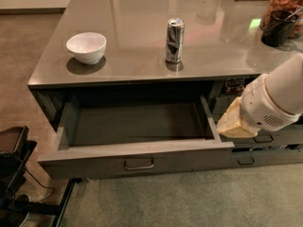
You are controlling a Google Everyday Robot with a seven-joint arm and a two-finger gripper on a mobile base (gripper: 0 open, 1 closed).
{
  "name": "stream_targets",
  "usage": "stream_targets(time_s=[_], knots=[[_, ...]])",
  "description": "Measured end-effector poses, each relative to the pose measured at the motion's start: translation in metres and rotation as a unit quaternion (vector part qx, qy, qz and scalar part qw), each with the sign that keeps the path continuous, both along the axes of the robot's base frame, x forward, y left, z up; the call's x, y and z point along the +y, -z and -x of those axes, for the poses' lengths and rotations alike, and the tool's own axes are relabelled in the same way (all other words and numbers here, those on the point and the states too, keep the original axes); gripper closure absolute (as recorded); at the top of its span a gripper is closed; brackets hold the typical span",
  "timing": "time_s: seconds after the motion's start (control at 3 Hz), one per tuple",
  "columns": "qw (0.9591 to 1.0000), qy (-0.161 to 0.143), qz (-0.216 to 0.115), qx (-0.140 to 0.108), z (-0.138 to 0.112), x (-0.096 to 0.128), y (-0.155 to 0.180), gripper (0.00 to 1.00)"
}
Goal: Close top drawer
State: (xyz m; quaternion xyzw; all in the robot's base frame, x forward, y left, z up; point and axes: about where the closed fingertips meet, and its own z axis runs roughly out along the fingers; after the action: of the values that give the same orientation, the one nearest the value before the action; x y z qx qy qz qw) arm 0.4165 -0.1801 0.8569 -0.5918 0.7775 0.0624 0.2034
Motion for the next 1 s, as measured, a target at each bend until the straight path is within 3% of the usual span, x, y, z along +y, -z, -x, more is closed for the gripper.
stream_targets(time_s=[0.33,0.67,1.0], knots=[[1.0,-0.002,0.004,0.005,0.006,-0.001,0.014,1.0],[0.9997,-0.007,-0.014,0.019,0.02,0.006,0.064,1.0],[0.9982,-0.006,-0.057,0.019,0.025,0.024,0.139,1.0]])
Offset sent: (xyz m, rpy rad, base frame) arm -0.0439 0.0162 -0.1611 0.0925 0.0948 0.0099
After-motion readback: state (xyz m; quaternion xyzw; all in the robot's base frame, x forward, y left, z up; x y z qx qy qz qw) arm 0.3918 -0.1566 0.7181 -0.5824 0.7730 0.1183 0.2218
